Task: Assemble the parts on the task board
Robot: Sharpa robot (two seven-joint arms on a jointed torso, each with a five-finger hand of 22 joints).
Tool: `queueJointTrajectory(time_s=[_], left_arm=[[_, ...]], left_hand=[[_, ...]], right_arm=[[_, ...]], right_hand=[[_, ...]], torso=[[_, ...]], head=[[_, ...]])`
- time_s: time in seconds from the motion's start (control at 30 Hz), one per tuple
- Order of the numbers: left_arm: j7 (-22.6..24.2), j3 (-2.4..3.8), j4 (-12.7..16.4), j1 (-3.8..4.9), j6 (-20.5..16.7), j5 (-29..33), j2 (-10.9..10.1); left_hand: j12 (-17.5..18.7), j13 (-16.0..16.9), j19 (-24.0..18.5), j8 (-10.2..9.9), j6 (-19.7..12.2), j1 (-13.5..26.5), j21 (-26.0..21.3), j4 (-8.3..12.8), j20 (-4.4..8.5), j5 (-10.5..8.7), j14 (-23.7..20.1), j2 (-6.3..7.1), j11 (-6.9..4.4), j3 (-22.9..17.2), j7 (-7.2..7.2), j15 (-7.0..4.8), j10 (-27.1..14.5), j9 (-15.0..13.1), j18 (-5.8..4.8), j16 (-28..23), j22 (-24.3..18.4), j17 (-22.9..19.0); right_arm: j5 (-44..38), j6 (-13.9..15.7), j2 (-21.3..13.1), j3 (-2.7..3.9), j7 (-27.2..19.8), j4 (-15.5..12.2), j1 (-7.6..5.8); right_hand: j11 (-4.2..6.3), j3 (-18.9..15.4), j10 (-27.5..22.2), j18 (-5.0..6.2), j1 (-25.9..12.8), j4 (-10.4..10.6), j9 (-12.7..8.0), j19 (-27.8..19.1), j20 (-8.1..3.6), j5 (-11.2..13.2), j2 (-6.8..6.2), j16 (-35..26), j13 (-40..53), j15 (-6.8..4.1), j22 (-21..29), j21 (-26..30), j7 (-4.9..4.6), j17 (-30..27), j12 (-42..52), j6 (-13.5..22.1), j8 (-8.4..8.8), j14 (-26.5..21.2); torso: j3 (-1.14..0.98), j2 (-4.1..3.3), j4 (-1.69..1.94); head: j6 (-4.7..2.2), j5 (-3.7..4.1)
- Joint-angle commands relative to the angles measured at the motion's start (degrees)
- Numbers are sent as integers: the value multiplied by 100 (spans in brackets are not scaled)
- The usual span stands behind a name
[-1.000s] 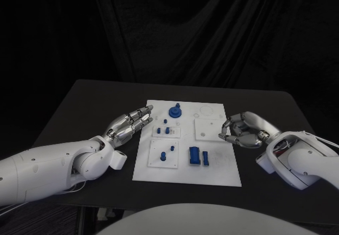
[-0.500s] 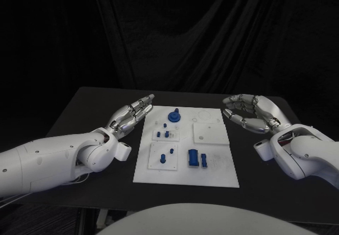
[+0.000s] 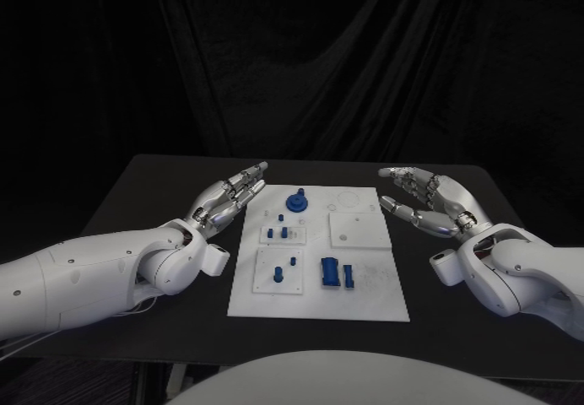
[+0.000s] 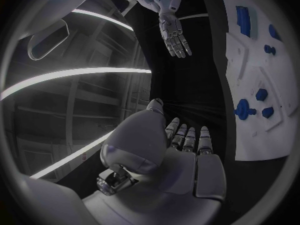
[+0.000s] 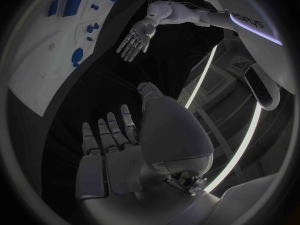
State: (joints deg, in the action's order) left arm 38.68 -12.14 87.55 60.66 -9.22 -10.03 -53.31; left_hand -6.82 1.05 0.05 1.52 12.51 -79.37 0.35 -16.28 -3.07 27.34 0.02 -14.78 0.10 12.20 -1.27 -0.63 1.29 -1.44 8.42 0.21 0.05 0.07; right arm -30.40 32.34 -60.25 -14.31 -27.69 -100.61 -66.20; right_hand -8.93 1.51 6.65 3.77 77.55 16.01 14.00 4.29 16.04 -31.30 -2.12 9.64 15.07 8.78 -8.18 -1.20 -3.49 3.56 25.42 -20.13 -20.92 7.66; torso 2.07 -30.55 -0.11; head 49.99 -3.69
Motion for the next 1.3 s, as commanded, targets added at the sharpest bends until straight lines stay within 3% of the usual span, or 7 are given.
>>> queueJointTrajectory(time_s=[0.03, 0.3, 0.33, 0.4, 0.73, 0.9, 1.3], left_arm=[[-5, 18, 11, 0, -51, 17, 2], [-200, 282, 62, -11, -812, 235, 193], [-238, 334, 72, -13, -960, 278, 230], [-320, 445, 93, -18, -1280, 369, 309], [-755, 1033, 206, -42, -2971, 854, 732], [-863, 1180, 234, -48, -3393, 975, 838], [-888, 1214, 240, -49, -3490, 1003, 862]], left_hand=[[221, -105, -5, -152, -401, 2523, -35, 514, 307, -867, -2, 468, -10, -390, 127, 63, -129, 144, -255, -21, -5, -7], [682, -105, -5, -152, -650, 4116, -35, 834, 307, -1415, -2, 764, -10, -643, 127, 63, -129, 144, -382, -21, -5, -7], [682, -105, -5, -152, -669, 4265, -35, 863, 307, -1468, -2, 793, -10, -669, 127, 63, -129, 144, -382, -21, -5, -7], [682, -105, -5, -152, -713, 4529, -35, 918, 307, -1559, -2, 842, -10, -705, 127, 63, -129, 144, -842, -21, -5, -7], [682, -105, -5, -152, -1251, 5679, -35, 1159, 307, -1956, -2, 1055, -10, -1220, 127, 63, -129, 144, -842, -21, -5, -7], [682, -105, -5, -152, -1251, 6125, -35, 1628, 307, -2110, -2, 1478, -10, -1220, 127, 63, -129, 144, -842, -21, -5, -7], [682, -105, -5, -152, -1251, 6813, -35, 1628, 307, -2734, -2, 1478, -10, -1220, 127, 63, -129, 144, -842, -21, -5, -7]], right_arm=[[30, 39, 22, 30, 11, 6, 2], [791, 327, 409, 384, -45, 274, 154], [940, 383, 485, 453, -56, 326, 184], [1258, 503, 648, 602, -79, 438, 248], [2747, 1066, 1407, 1294, -189, 962, 545], [3022, 1171, 1547, 1422, -209, 1059, 600], [3040, 1177, 1556, 1431, -210, 1065, 604]], right_hand=[[283, -151, -215, -377, -2464, -509, -445, -429, -510, 996, 212, -307, -478, -279, 260, 120, 349, -356, -807, 643, 665, -245], [471, -151, -665, -377, -4019, -832, -726, -429, -823, 1621, 212, -501, -782, -457, 818, 120, 349, -356, -1316, 1048, 1085, -766], [893, -151, -665, -377, -4165, -864, -752, -429, -847, 1680, 212, -519, -810, -472, 818, 120, 349, -356, -1364, 1085, 1125, -766], [893, -151, -665, -377, -4432, -918, -800, -429, -907, 1788, 212, -550, -862, -878, 818, 120, 349, -356, -1453, 1152, 1197, -766], [893, -151, -665, -377, -5555, -1145, -1400, -429, -1121, 2242, 212, -964, -1080, -878, 818, 120, 349, -356, -1820, 1447, 1500, -766], [893, -151, -665, -377, -5987, -1601, -1400, -429, -1604, 2417, 212, -964, -1507, -878, 818, 120, 349, -356, -1964, 1545, 1615, -766], [893, -151, -665, -377, -6658, -1601, -1400, -429, -1604, 2688, 212, -964, -1507, -878, 818, 120, 349, -356, -2542, 2013, 2092, -766]], torso=[[1, 1, 0], [-51, -15, 2], [-61, -18, 3], [-82, -25, 4], [-185, -57, 10], [-205, -63, 11], [-207, -63, 11]], head=[[-26, 2], [-406, 93], [-482, 111], [-640, 149], [-1400, 331], [-1549, 366], [-1561, 369]])
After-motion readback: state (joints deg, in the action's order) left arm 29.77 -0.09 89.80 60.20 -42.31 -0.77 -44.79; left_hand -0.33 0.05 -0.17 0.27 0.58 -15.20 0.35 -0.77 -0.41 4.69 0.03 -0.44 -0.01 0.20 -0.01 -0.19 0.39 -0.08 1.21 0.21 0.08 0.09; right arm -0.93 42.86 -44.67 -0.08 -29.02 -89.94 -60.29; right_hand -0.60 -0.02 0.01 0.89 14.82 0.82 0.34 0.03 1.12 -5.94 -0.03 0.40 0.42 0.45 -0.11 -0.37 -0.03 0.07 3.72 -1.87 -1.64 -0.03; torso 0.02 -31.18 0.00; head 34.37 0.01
